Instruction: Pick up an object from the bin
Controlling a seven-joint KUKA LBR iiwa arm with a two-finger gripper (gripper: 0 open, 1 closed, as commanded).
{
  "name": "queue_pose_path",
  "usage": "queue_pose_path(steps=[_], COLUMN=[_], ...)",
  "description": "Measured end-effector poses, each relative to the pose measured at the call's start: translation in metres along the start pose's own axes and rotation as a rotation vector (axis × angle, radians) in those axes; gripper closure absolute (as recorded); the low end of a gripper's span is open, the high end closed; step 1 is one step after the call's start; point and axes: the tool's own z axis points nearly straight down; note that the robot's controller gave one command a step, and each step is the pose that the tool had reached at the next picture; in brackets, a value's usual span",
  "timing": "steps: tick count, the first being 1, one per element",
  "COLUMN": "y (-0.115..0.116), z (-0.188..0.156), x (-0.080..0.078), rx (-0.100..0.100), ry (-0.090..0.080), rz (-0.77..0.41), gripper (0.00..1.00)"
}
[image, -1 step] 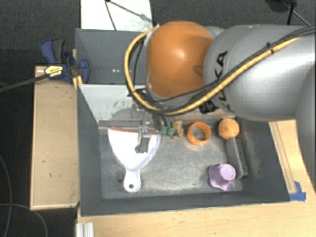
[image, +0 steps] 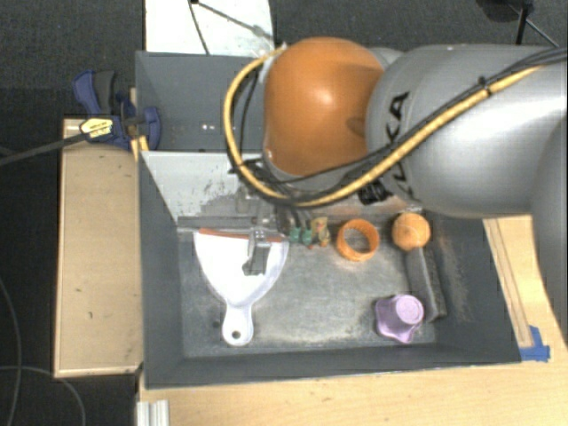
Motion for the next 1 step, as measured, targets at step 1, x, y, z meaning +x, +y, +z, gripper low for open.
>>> queue_pose_path(steps=[1], y=[-0.0158], z=[0.0283], x=[-0.0007], rx=[-0.002], ry=[-0.005], rz=[-0.112], gripper=[0.00])
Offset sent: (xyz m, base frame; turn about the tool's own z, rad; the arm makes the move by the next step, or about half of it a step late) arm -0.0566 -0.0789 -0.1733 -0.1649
